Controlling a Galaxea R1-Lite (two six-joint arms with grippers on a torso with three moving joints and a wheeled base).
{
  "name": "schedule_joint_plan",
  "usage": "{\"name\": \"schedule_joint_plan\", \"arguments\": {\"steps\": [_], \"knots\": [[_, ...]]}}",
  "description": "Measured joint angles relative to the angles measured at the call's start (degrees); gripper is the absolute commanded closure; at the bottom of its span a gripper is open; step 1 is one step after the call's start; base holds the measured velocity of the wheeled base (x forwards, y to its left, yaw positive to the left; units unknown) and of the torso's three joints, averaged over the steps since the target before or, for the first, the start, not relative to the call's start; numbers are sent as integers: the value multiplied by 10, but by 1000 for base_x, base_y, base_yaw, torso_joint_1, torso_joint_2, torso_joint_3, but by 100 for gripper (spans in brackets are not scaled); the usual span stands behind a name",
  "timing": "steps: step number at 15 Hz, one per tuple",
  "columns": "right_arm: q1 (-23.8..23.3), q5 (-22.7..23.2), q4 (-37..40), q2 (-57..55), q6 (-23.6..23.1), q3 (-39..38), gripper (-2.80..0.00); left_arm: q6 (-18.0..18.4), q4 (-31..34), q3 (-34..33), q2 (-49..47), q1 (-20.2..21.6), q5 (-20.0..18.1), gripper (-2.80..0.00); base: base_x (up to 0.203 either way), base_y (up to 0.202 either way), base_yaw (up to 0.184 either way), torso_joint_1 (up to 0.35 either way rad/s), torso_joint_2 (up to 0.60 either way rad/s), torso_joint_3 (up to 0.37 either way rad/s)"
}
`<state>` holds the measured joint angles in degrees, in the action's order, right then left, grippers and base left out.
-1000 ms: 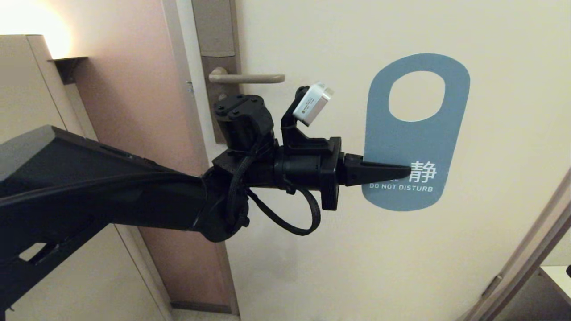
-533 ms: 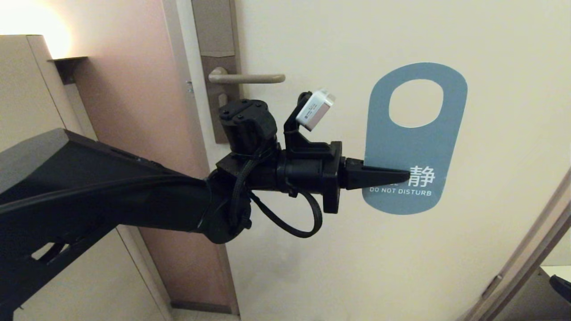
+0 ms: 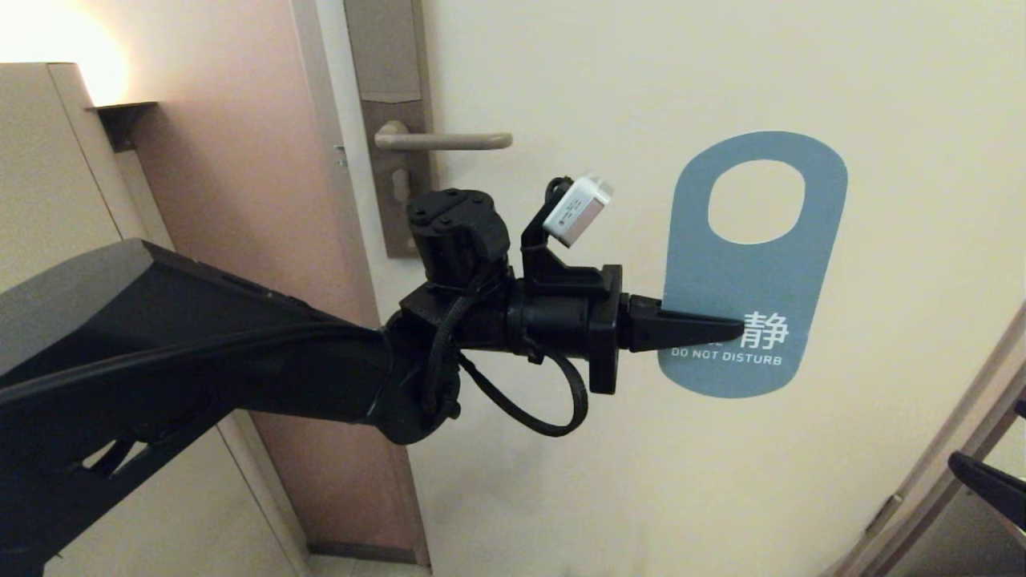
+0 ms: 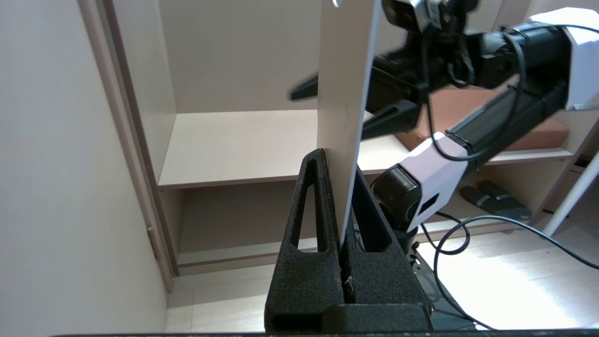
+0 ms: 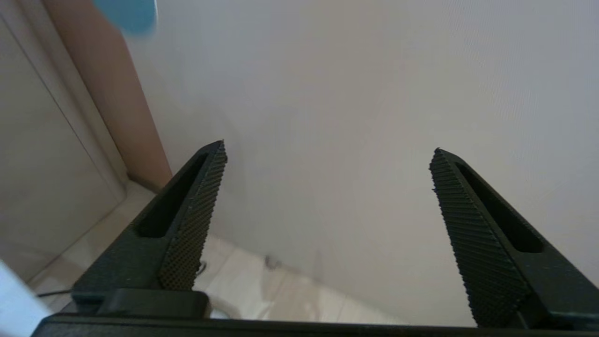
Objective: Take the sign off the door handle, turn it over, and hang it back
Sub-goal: Hand it to the other hand
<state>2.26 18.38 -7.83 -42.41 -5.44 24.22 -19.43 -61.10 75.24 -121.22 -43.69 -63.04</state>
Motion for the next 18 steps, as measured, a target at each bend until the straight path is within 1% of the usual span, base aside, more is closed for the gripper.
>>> {"name": "schedule_joint_plan", "arguments": {"steps": [3, 4, 7, 11, 13, 15, 18], "knots": [[3, 48, -76, -61, -28, 2, -280, -1, 0, 1, -2, -2, 1, 0, 0, 0, 0, 0, 0, 0], [12, 60, -92, -77, -32, 4, -280, -2, -2, 1, -4, -3, 2, 0, 0, 0, 0, 0, 0, 0], [62, 65, -112, -108, -34, 12, -280, -15, -44, 14, -21, -3, 2, 0, 0, 0, 0, 0, 0, 0], [117, 65, -116, -125, -31, 36, -280, -78, -117, 48, -55, -18, 6, 0, 0, 0, 0, 0, 0, 0], [127, 65, -115, -130, -31, 49, -280, -99, -133, 69, -72, -26, 13, 0, 0, 0, 0, 0, 0, 0], [129, 66, -116, -134, -30, 61, -280, -106, -135, 87, -86, -38, 21, 0, 0, 0, 0, 0, 0, 0], [130, 70, -116, -132, -31, 66, -280, -112, -135, 106, -103, -50, 24, 0, 0, 0, 0, 0, 0, 0]]}}
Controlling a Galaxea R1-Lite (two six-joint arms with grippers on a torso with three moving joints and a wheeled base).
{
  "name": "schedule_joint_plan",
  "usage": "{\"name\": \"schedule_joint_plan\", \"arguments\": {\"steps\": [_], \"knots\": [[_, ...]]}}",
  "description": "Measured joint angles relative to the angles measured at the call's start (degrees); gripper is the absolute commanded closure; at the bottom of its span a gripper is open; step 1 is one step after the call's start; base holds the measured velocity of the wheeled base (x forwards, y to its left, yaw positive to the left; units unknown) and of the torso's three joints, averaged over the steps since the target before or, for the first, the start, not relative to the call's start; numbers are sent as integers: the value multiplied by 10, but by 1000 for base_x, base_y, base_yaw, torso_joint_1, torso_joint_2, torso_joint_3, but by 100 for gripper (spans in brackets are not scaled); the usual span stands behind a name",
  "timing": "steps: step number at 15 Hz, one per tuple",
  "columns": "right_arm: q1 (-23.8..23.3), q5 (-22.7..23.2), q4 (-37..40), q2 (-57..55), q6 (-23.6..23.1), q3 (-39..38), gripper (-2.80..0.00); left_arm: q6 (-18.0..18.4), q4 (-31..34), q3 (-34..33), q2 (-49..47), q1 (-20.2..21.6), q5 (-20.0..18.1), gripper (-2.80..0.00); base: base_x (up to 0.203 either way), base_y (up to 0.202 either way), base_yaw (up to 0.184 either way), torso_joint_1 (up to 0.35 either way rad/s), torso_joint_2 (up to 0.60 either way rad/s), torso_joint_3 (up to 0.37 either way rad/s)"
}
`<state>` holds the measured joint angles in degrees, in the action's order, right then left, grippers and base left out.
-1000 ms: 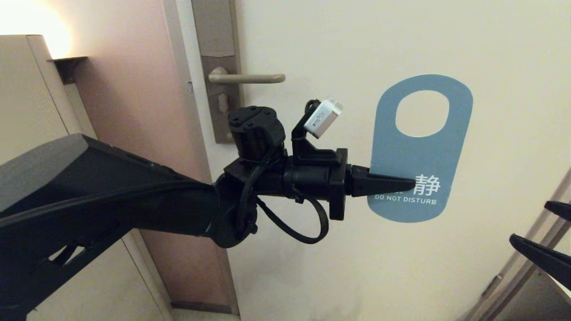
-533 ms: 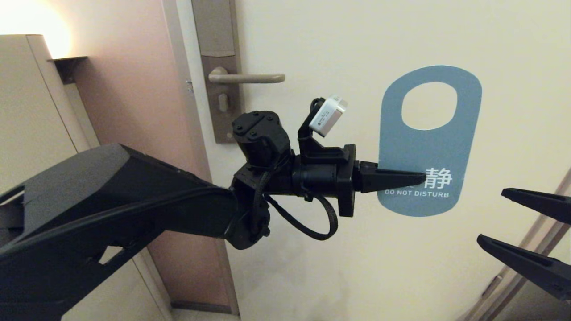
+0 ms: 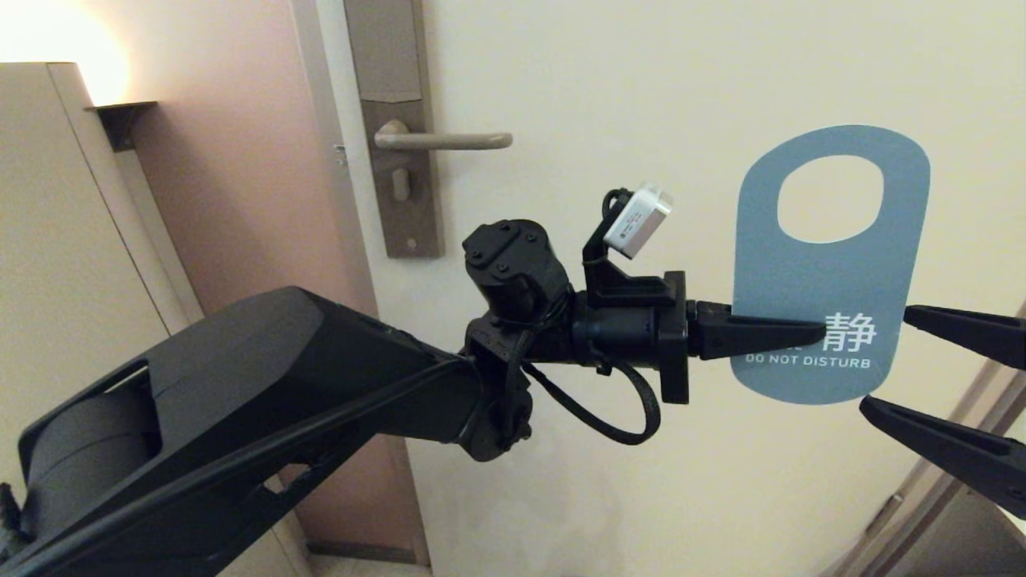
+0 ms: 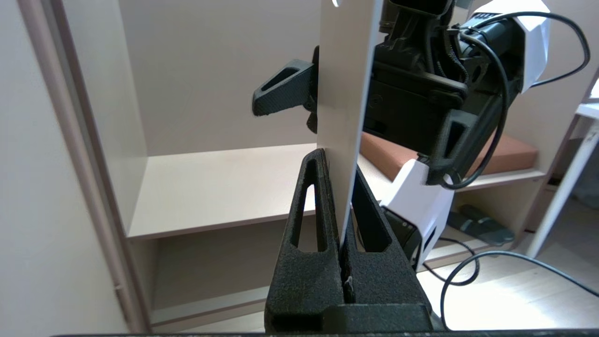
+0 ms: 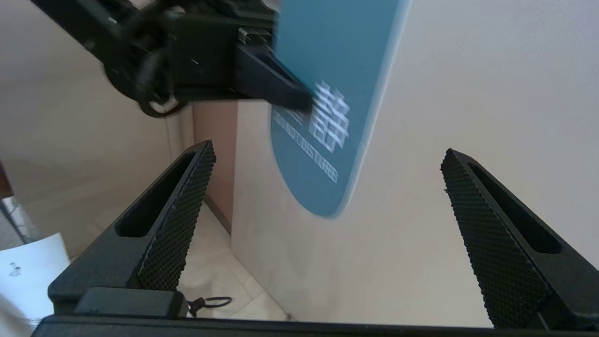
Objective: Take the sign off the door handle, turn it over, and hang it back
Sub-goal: Hand it to the other hand
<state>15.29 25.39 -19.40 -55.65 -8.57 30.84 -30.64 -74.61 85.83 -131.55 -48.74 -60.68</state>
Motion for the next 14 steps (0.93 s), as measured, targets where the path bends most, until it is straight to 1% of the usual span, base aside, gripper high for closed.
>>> {"name": "schedule_joint_plan", "arguments": {"steps": [3, 4, 8, 11, 14], "knots": [[3, 9, 1, 7, -1, -2, -280, -13, -1, 24, -15, -13, 0, 0, 0, 0, 0, 0, 0, 0], [11, 10, 1, 9, -1, -6, -280, -14, -1, 33, -20, -15, 0, 0, 0, 0, 0, 0, 0, 0], [63, 8, 2, 19, -4, -27, -280, -17, 0, 63, -33, -21, -2, 0, 0, 0, 0, 0, 0, 0], [70, 7, 0, 19, -2, -29, -280, -34, -1, 84, -36, -28, -2, 0, 0, 0, 0, 0, 0, 0], [71, 5, 0, 21, -3, -27, -280, -35, -1, 90, -36, -36, -1, 0, 0, 0, 0, 0, 0, 0]]}}
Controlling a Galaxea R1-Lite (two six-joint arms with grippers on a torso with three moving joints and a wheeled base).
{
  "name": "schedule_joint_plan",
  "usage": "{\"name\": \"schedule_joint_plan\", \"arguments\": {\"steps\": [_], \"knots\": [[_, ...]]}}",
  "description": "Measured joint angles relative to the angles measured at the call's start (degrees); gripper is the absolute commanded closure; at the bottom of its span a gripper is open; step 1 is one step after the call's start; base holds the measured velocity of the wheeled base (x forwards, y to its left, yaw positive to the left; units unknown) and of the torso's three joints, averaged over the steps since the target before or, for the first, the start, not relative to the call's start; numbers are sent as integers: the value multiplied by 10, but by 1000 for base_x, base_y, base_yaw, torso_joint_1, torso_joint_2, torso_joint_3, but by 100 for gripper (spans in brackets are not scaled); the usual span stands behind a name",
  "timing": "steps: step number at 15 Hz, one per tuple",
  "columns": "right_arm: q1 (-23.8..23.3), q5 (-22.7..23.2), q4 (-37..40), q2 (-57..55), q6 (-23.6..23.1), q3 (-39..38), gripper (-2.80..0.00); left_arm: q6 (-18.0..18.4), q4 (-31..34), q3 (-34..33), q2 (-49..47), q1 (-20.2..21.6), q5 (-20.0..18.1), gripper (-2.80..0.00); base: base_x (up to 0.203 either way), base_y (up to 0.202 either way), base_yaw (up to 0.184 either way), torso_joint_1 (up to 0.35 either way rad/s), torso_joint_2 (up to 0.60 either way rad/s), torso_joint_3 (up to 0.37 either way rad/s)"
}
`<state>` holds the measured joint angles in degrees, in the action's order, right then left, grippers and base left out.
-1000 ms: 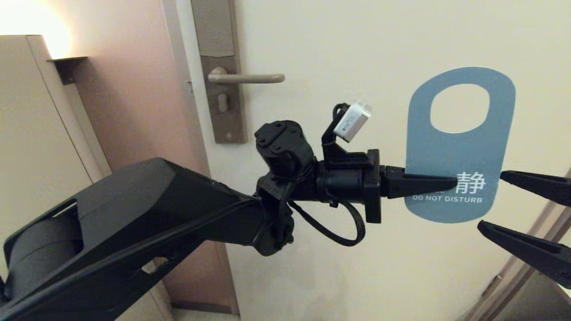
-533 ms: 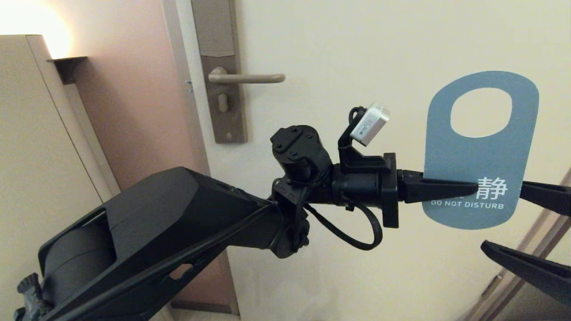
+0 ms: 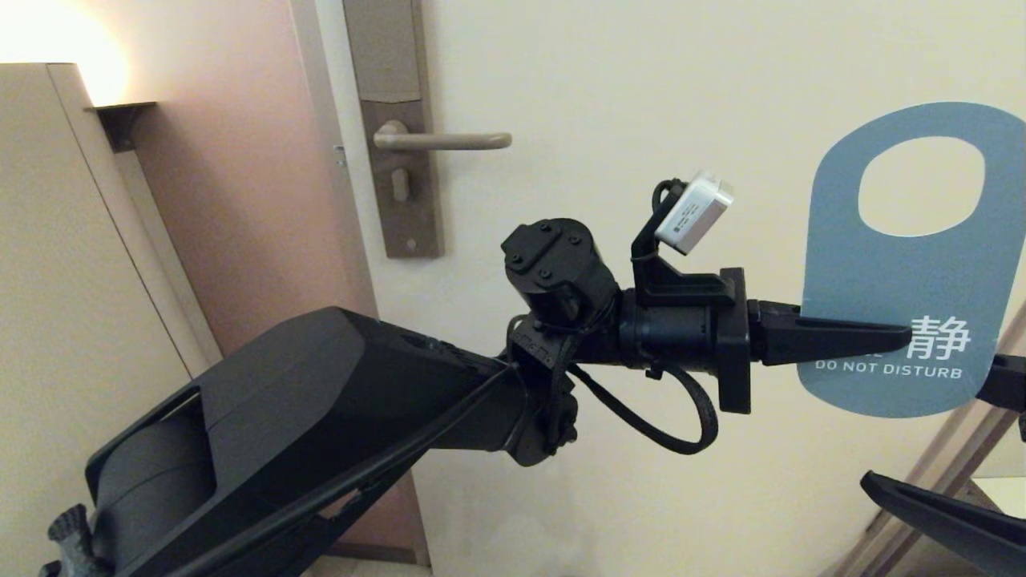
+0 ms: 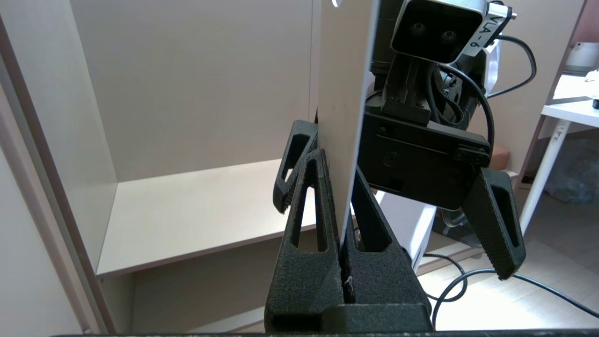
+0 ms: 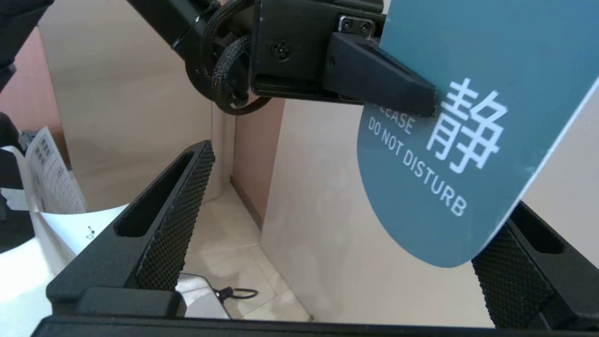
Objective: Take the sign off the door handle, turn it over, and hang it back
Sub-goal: Hand it to the other hand
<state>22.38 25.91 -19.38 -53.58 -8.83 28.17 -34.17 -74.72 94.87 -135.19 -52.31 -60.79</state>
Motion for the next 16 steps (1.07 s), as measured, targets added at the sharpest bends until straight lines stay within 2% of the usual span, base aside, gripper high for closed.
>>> {"name": "schedule_joint_plan", "arguments": {"steps": [16], "knots": [[-1, -14, 0, 6, 1, 2, -280, 0, -16, -11, 1, -18, 5, 0, 0, 0, 0, 0, 0, 0]]}}
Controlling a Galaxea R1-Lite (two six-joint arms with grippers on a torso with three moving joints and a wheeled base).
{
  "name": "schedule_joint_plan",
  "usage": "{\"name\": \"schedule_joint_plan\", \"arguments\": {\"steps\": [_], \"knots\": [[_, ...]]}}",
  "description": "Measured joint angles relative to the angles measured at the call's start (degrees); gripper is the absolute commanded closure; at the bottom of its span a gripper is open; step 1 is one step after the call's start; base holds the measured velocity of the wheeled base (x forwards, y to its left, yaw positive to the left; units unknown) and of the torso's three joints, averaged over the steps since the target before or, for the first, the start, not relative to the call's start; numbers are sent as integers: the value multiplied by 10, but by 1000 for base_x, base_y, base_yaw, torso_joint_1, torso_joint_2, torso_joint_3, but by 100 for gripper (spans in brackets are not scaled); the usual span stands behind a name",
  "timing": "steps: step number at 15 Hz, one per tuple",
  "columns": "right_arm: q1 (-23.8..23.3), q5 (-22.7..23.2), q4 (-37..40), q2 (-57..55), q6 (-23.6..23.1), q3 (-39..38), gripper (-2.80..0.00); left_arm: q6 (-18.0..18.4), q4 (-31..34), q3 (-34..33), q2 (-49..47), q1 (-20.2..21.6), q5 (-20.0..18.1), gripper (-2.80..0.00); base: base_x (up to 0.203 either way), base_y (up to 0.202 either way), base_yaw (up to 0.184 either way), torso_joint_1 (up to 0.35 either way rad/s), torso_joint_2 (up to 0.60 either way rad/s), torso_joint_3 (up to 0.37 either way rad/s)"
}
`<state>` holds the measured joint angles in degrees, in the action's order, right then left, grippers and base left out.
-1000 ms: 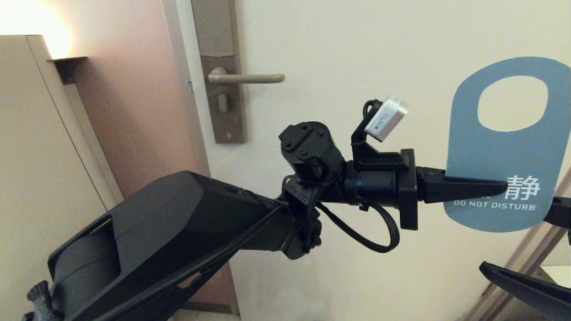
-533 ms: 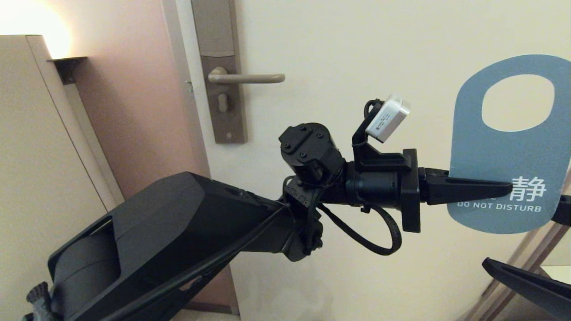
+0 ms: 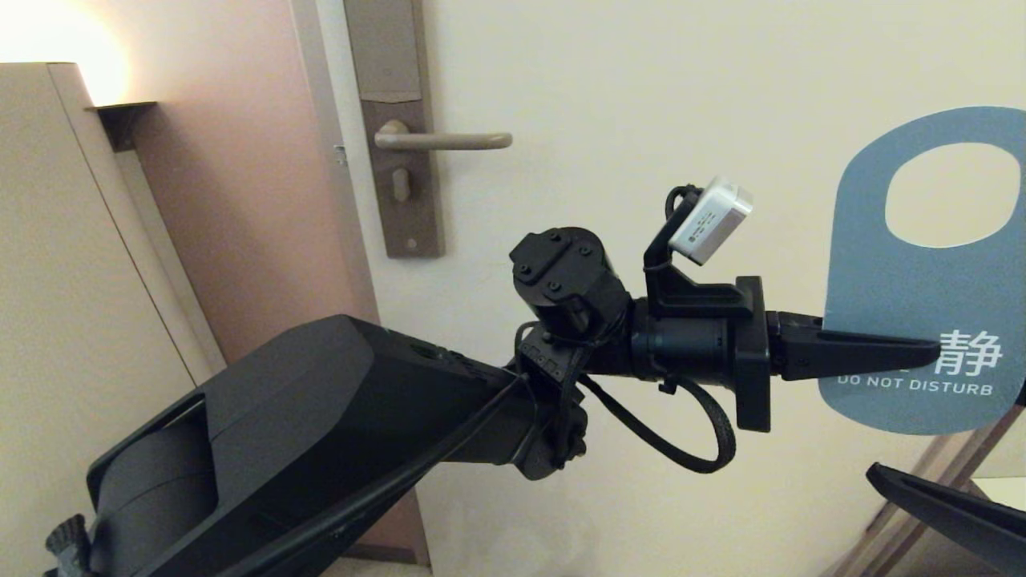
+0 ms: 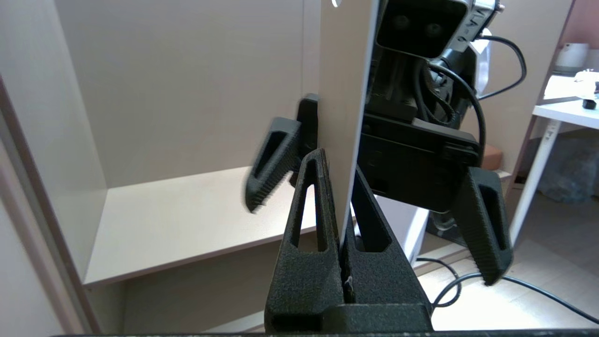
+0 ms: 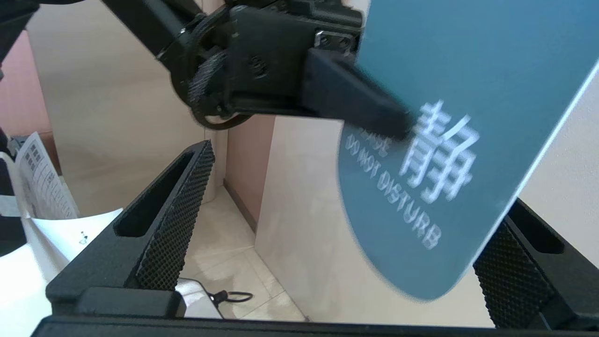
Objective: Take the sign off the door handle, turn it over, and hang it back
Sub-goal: Hand it to the other hand
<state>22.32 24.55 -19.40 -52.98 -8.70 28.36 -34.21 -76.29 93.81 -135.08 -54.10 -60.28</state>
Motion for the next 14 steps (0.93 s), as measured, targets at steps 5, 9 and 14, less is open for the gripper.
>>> {"name": "schedule_joint_plan", "arguments": {"steps": [5, 9, 14], "knots": [[0, -14, 0, 0, 4, 2, -280, -30, -35, -11, 0, -1, 0, 0, 0, 0, 0, 0, 0, 0], [0, -15, 0, -1, 5, 1, -280, -36, -43, -12, 0, -1, 1, 0, 0, 0, 0, 0, 0, 0], [0, -17, 0, -2, 5, 4, -280, -36, -49, -19, 1, -2, 0, 0, 0, 0, 0, 0, 0, 0]]}}
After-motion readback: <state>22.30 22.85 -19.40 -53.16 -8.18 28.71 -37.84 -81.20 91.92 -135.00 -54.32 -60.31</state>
